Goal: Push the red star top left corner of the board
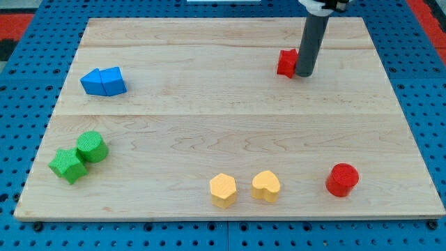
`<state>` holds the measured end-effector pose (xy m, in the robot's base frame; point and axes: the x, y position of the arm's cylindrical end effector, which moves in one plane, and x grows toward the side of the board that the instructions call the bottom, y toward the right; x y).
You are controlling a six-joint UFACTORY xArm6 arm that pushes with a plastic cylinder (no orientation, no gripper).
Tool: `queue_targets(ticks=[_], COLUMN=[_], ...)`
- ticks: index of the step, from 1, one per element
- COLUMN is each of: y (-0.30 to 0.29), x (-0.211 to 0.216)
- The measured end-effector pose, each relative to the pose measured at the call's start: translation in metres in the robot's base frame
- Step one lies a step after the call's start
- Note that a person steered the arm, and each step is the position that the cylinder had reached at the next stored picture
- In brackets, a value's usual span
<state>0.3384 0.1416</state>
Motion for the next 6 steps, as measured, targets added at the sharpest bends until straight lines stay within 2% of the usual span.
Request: queue_targets(ticks=[1, 2, 4, 6], y=[-0.003, -0.045, -0.198, -0.178], x=[-0.029, -0.057, -0.080, -0.045])
